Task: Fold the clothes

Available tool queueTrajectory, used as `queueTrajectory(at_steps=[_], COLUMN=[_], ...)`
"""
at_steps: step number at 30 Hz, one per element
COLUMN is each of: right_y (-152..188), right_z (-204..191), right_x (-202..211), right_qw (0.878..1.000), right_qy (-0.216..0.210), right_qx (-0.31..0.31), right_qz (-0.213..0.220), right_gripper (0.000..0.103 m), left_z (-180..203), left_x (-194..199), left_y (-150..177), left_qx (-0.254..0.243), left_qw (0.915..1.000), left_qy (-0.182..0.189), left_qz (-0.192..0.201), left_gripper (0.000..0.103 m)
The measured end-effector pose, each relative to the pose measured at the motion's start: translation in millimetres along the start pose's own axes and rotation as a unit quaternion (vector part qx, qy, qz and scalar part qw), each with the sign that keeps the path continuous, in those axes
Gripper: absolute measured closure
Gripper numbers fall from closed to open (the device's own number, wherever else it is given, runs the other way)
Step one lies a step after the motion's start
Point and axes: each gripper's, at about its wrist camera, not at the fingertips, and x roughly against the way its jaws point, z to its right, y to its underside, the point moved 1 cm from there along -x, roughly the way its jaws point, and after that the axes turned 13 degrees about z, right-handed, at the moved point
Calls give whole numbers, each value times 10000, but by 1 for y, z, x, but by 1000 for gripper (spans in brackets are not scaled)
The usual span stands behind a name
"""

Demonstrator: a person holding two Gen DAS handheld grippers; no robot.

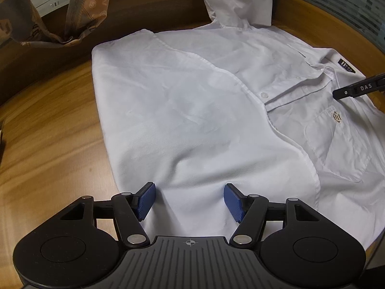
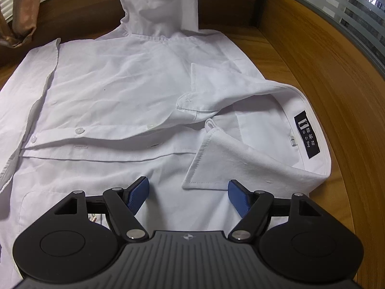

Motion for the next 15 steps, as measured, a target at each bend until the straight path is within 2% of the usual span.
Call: queueTrajectory(at_steps=[7, 14, 15], right_y=[1, 13, 15], right_z=[5, 12, 12], right_x=[-2, 13, 17], right_qw=[9998, 9993, 9990], right_qy=[-105, -245, -261], right_qx=[139, 263, 309], right_qz=[61, -113, -180], right_gripper=[24, 24, 28], left_z=[10, 16, 18], left_x=[4, 5, 6], left_y=[4, 3, 4], left_qx=[55, 175, 202], left_qw=[9999, 9996, 9994], left_qy=[-59, -172, -185], left_qz=[-86, -169, -191], left_gripper=[36, 34, 34])
